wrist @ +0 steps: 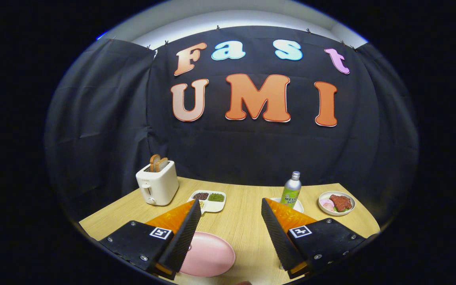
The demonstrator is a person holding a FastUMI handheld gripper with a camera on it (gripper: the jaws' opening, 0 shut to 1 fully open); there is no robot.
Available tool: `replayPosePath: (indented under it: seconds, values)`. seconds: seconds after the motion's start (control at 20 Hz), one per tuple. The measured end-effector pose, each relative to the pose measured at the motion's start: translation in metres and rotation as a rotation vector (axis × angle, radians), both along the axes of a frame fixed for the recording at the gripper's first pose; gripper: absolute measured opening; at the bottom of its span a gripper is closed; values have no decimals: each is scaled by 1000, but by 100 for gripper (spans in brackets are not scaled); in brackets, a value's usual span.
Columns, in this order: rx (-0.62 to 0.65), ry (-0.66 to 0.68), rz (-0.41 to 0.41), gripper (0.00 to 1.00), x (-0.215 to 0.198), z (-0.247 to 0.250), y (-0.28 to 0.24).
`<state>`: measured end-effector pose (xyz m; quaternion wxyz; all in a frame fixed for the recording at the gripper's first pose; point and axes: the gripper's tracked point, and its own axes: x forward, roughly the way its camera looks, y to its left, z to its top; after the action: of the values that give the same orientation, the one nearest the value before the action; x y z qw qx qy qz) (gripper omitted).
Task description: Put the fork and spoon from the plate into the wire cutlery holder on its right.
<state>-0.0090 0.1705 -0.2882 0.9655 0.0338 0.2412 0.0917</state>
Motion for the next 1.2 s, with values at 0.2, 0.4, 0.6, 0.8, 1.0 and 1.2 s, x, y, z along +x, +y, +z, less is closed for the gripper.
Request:
replayPosePath:
  seconds: [0.2, 0.4, 0.6, 0.8, 1.0, 1.2]
  values:
    - [2, 62, 37, 93, -17, -20, 33]
    - [-48, 134, 87, 93, -40, -50, 56]
    - [-64, 255, 112, 94, -62, -96, 73]
    - [-99, 400, 155, 94, -85, -143, 88]
    - [-124, 535, 200, 94, -111, -174, 95]
    - [-116, 635, 196, 89, -125, -190, 100]
